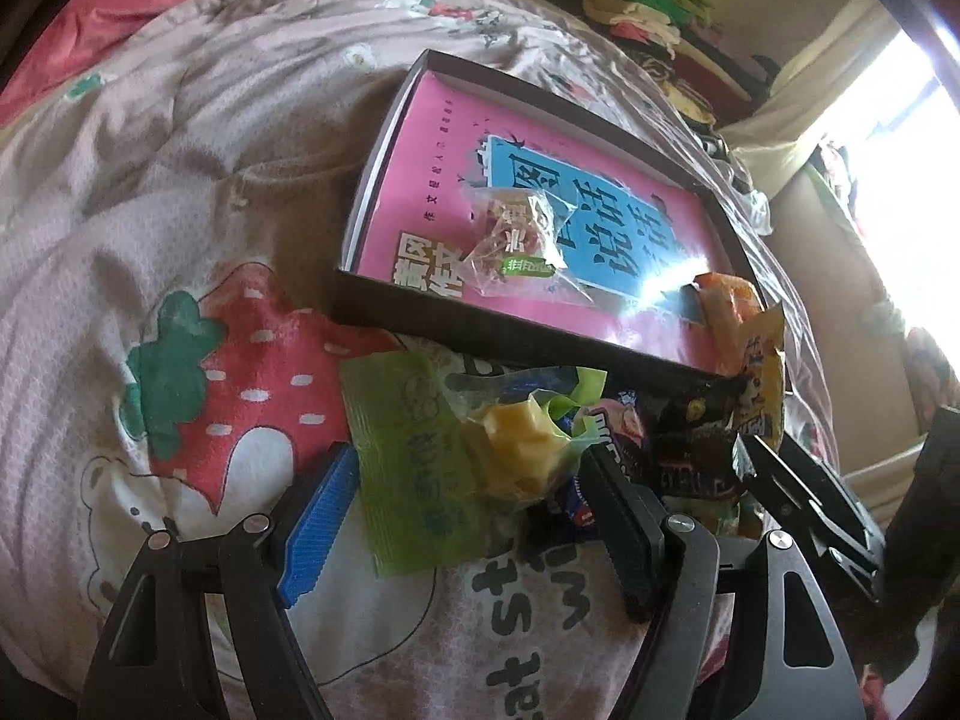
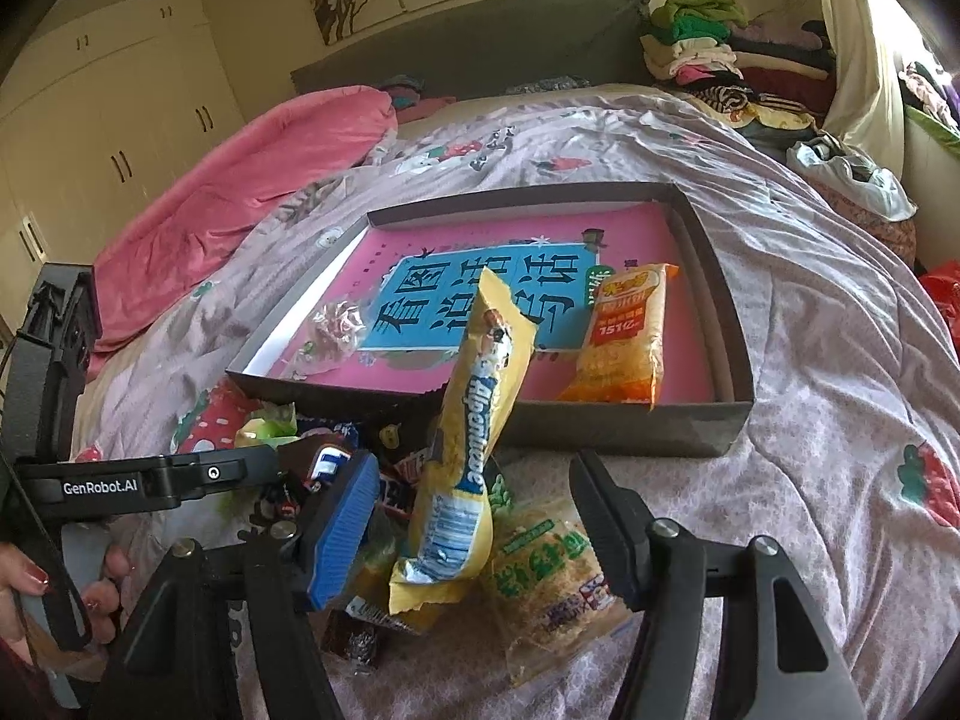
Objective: Organize snacks
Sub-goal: 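Grasp the green candy bag with left tool while right tool grasps the long yellow wafer bag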
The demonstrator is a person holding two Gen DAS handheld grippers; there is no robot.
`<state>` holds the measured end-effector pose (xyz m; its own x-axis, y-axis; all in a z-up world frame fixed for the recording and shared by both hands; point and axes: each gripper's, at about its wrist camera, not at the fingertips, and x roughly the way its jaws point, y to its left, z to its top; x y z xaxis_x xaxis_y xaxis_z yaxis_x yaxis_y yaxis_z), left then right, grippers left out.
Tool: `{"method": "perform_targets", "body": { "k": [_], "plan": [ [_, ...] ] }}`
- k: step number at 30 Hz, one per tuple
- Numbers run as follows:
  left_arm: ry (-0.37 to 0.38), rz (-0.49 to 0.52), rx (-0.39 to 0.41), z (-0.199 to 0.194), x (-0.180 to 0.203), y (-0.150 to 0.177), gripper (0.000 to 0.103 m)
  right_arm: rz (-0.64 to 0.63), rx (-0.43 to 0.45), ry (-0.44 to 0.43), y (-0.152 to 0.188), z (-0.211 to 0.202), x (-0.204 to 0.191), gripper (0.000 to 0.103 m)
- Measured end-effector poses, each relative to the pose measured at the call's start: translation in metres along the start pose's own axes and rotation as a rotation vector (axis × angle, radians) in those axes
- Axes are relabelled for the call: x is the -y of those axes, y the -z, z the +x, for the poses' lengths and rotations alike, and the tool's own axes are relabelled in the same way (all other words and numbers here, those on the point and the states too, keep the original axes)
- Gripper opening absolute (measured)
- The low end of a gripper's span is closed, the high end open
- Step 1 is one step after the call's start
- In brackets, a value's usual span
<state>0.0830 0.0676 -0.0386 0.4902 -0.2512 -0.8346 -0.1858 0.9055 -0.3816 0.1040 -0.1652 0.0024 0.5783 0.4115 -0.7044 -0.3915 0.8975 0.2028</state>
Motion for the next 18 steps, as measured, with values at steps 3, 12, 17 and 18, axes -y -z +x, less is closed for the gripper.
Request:
{"method": "perform_targets", "body": {
  "k": [3, 12, 17, 18],
  "plan": [
    [0.001, -0.015, -0.004, 0.002, 0.001, 0.0, 0.078, -0.005, -0.007, -0.009, 0.0, 0.003, -0.001, 0.047],
    [0.004, -0.078, -0.013, 0.012, 0.004, -0.008, 0.078, -0.056, -0.022, -0.017, 0.004, 0.007, -0.009, 0.03],
    [0.027, -0.126, -0.018, 0.015, 0.0, -0.012, 0.079, -0.054, -0.018, -0.021, 0.004, 0.007, -0.008, 0.029],
    [0.03, -0.136, -0.02, 0.017, 0.0, -0.014, 0.079, -0.056, -0.017, -0.024, 0.003, 0.008, -0.008, 0.028]
  ]
}}
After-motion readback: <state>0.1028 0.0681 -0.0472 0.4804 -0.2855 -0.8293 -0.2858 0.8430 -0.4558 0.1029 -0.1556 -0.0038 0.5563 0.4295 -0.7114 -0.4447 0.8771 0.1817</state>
